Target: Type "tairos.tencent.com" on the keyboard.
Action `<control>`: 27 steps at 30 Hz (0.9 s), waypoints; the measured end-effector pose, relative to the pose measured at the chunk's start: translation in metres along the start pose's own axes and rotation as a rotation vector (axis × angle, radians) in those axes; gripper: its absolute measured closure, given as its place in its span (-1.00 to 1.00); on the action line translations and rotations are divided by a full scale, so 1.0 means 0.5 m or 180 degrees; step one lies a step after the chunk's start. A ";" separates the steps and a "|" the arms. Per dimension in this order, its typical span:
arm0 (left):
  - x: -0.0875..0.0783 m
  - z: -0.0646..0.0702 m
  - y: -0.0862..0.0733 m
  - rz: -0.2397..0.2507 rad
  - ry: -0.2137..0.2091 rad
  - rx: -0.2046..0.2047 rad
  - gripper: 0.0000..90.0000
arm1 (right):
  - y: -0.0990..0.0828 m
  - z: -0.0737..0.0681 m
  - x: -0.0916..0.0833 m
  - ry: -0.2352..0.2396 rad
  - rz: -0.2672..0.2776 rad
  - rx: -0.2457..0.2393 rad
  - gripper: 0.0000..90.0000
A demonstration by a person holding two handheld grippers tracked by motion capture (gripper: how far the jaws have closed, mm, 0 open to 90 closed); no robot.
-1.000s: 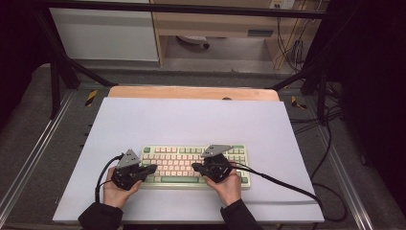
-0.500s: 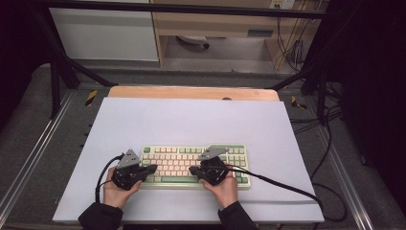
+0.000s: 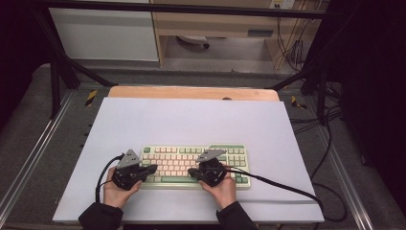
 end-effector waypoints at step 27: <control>-0.054 -0.051 -0.008 0.0079 0.0140 0.0012 0.04 | -0.037 0.090 -0.177 -0.0478 0.0251 0.0200 0.13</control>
Point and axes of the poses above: each handheld gripper's, and its own axes: x roughly forward along the jaws, y roughly out of its top, z roughly to its right, the point moved 1 cm from there along x, roughly forward along the jaws, and after that the axes turned 4 degrees about y, right-handed, at the moved point
